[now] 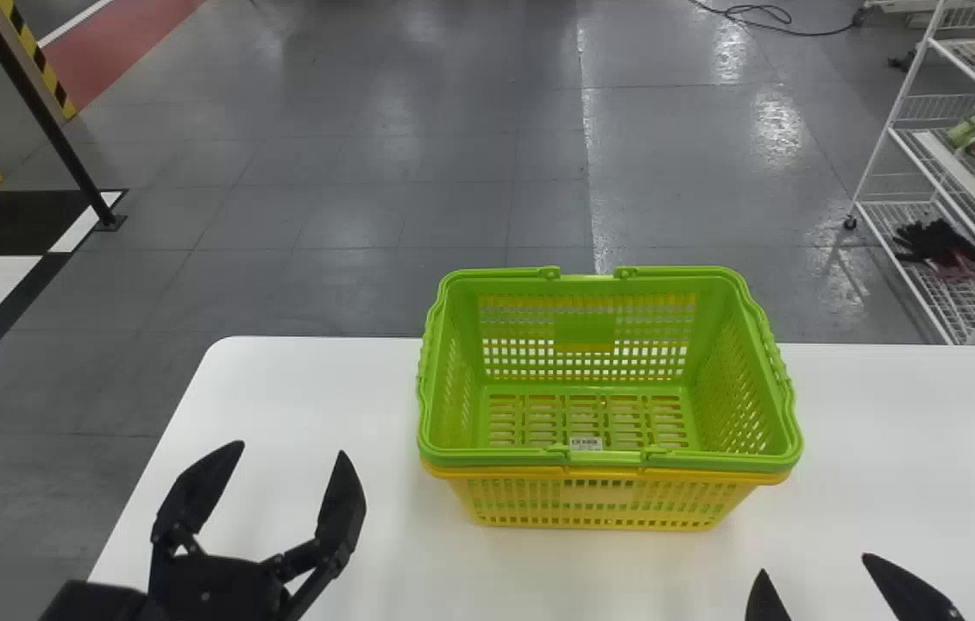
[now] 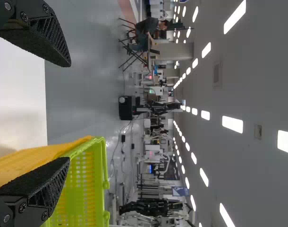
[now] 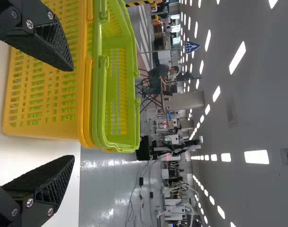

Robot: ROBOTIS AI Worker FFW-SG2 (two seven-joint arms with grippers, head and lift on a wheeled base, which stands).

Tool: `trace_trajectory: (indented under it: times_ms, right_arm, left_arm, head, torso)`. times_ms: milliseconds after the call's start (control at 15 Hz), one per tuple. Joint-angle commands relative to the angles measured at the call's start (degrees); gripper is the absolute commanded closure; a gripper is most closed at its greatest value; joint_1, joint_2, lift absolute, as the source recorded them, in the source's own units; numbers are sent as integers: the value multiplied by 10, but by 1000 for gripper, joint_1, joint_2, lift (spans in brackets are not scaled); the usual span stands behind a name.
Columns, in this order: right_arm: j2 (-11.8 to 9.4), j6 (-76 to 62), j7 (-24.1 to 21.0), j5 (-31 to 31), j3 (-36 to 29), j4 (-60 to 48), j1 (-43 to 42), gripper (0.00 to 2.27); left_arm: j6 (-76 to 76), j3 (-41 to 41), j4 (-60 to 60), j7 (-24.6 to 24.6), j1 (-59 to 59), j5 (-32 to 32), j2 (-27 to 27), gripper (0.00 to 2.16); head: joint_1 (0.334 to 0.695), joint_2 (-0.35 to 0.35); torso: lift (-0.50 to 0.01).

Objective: Grasp handle with right gripper to insert into left gripper then lift and swing left to center

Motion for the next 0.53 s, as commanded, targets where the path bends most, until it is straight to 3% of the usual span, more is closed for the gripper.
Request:
trace_trajectory:
  times_ms: [0, 200, 467]
  right_arm:
    - [-2, 0, 0, 0, -1, -3, 2, 164]
    - [-2, 12, 0, 0, -3, -3, 3, 164]
    - [-2, 63, 0, 7, -4, -19, 6, 164]
  left_arm:
    - [91, 42, -38, -35, -18, 52, 11, 100]
    - [228, 107, -77, -98, -54, 133, 12, 97]
    - [376, 147, -95, -132, -128, 193, 12, 97]
  head:
    - [695, 144]
    - [695, 160]
    - [695, 176]
  torso:
    - [-93]
    - [-93]
    - [-93]
